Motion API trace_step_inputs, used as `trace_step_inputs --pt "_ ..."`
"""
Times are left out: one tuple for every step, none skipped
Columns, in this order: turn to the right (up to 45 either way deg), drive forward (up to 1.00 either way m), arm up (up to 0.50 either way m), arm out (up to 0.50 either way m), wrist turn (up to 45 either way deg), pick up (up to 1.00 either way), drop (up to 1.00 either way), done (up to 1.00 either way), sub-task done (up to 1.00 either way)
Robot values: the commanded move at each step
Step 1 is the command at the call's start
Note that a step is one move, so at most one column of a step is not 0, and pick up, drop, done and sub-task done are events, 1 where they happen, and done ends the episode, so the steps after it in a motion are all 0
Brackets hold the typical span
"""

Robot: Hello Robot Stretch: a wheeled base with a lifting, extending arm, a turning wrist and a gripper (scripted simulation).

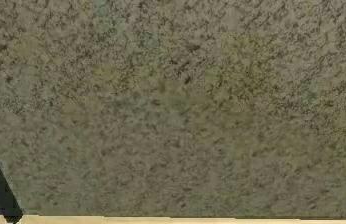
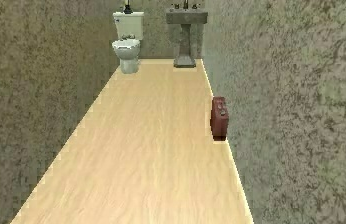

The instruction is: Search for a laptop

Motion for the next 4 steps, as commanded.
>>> trace_step_inputs --pt "-45.0 0.0 0.0 0.0 0.0 0.0 0.0 0.0 0.0" --pt "-24.0 0.0 0.0 0.0 0.0 0.0 0.0 0.0 0.0" --pt "0.0 1.0 0.0 0.0 0.0 0.0 0.0 0.0 0.0" --pt "-3.0 0.0 0.0 0.0 0.0 0.0 0.0 0.0 0.0"
